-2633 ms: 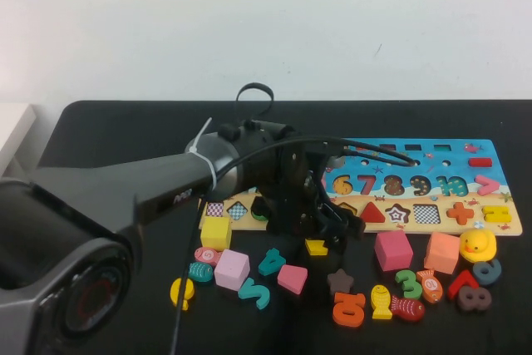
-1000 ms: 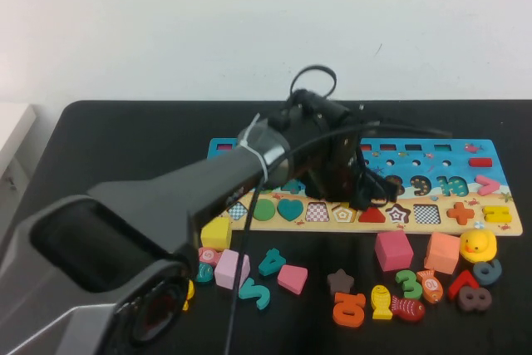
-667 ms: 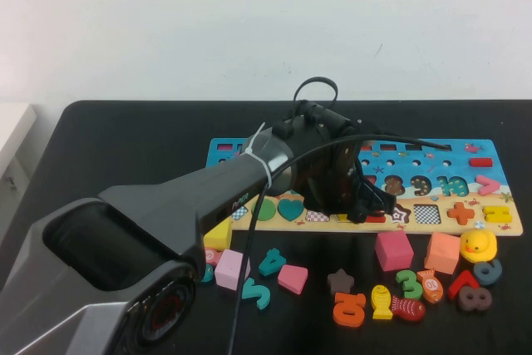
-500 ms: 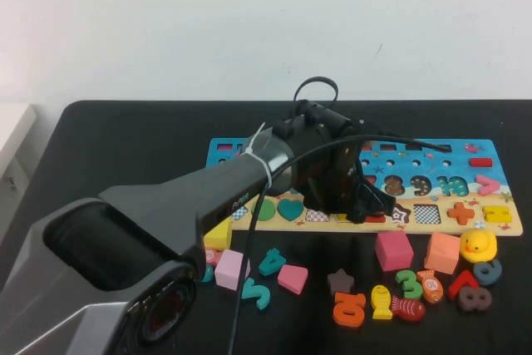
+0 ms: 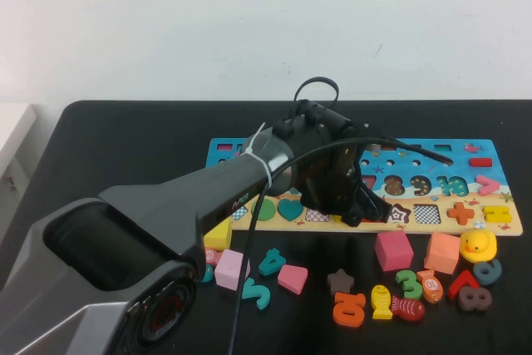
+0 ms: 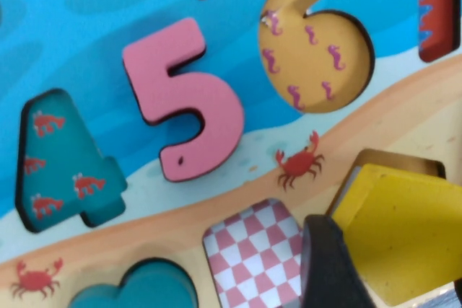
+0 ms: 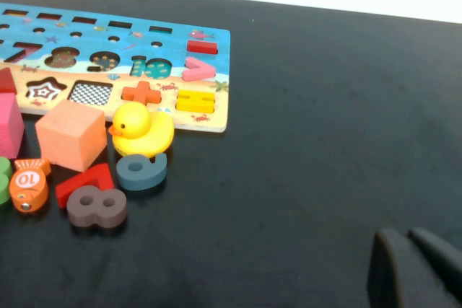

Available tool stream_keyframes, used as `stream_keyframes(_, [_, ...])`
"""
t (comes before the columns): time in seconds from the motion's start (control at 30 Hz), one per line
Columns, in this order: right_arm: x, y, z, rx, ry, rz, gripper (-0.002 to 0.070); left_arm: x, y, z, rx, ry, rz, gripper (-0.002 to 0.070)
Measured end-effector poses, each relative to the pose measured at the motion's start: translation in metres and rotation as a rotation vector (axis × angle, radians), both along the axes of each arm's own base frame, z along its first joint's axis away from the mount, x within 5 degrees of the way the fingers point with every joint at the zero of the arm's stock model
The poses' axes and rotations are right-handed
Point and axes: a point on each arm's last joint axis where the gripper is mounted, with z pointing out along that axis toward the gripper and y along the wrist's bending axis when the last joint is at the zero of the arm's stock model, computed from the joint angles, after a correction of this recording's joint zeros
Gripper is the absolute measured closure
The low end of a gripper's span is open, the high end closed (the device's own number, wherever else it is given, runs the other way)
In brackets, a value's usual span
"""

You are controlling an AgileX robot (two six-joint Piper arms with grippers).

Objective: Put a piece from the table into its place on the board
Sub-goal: Place the "Pentagon" into the hole of the Pentagon

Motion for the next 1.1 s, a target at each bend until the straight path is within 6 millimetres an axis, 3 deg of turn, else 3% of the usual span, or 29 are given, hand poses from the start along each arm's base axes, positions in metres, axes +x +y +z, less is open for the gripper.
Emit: stream_keyframes(1.1, [0.0, 0.0, 0.0, 0.0, 0.0, 0.0, 0.0658, 0.0007, -0.001, -0.0036, 0.015, -0.008, -0.044, 0.0358])
